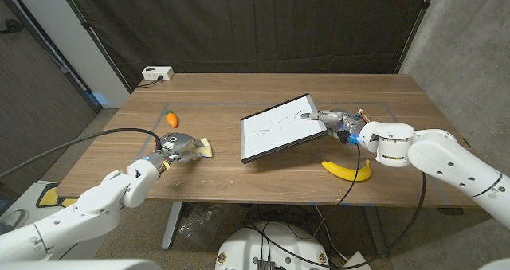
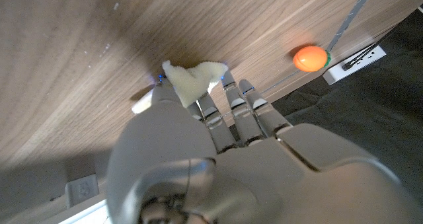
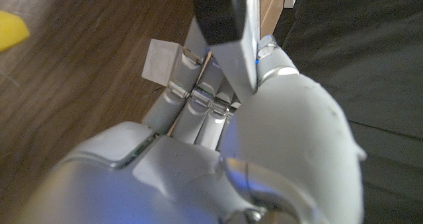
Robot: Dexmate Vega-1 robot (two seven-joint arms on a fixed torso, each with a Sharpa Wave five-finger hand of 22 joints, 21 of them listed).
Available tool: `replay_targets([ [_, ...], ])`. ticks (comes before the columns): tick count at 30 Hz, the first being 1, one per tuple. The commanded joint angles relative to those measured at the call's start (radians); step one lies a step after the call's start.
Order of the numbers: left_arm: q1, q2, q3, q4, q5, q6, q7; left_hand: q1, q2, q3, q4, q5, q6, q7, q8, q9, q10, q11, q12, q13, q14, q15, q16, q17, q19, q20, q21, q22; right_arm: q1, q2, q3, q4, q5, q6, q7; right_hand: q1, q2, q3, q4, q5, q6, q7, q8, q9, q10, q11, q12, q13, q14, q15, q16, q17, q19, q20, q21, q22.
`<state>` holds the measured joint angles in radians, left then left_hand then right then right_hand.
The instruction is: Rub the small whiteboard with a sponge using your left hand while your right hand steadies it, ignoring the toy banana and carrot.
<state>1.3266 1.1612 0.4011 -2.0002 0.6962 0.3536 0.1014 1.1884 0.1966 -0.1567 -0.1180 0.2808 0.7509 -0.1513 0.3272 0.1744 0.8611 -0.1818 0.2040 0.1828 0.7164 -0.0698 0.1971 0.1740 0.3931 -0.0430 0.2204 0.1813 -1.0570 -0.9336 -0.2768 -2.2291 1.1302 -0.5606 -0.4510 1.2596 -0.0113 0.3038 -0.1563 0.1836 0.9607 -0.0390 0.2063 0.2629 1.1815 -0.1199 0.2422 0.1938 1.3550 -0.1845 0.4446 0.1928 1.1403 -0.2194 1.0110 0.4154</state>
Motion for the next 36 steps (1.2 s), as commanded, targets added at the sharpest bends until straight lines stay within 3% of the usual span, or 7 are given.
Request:
replay_targets([
  [1,-0.037,0.001,0.027,0.008,-0.046,0.005,0.077,0.041,-0.04,0.005,0.002,-0.004,0.313,-0.062,-0.008,0.003,0.202,-0.036,-0.001,0.002,0.016,-0.137,0.005,0.003,0.015,-0.028,0.007,0.003,0.007,0.001,-0.005,-0.005,0.003,-0.004,-0.015,0.111,0.107,0.009,0.001,0.006,0.006,-0.004,-0.001,0.002,0.005,-0.004,-0.002,0.002,0.048,-0.046,0.006,0.005,-0.006,-0.01,0.01,0.005],
  [17,0.0,0.064,-0.042,-0.095,-0.078,0.091,0.117,0.032,-0.047,-0.001,0.012,-0.02,0.314,-0.062,-0.023,0.004,0.199,-0.035,-0.01,0.002,0.021,-0.137,-0.005,0.001,0.02,-0.03,0.006,0.003,0.017,-0.004,-0.012,0.009,0.01,-0.01,0.008,0.111,0.106,0.01,0.0,0.006,0.008,-0.003,-0.001,0.001,0.008,-0.003,-0.002,0.002,0.049,-0.047,0.007,0.005,-0.01,-0.01,0.016,0.007],
  [36,-0.006,0.057,-0.031,-0.112,-0.073,0.107,0.148,0.035,-0.041,0.001,0.017,-0.029,0.332,-0.059,-0.029,0.004,0.205,-0.035,-0.012,0.002,0.03,-0.139,-0.007,0.002,0.025,-0.039,0.005,0.003,0.035,-0.009,-0.02,0.024,0.012,-0.019,0.028,0.112,0.108,0.014,-0.001,0.006,0.006,-0.003,-0.002,0.001,0.005,0.003,-0.004,0.002,0.048,-0.047,0.01,0.007,-0.015,-0.01,0.021,0.008],
])
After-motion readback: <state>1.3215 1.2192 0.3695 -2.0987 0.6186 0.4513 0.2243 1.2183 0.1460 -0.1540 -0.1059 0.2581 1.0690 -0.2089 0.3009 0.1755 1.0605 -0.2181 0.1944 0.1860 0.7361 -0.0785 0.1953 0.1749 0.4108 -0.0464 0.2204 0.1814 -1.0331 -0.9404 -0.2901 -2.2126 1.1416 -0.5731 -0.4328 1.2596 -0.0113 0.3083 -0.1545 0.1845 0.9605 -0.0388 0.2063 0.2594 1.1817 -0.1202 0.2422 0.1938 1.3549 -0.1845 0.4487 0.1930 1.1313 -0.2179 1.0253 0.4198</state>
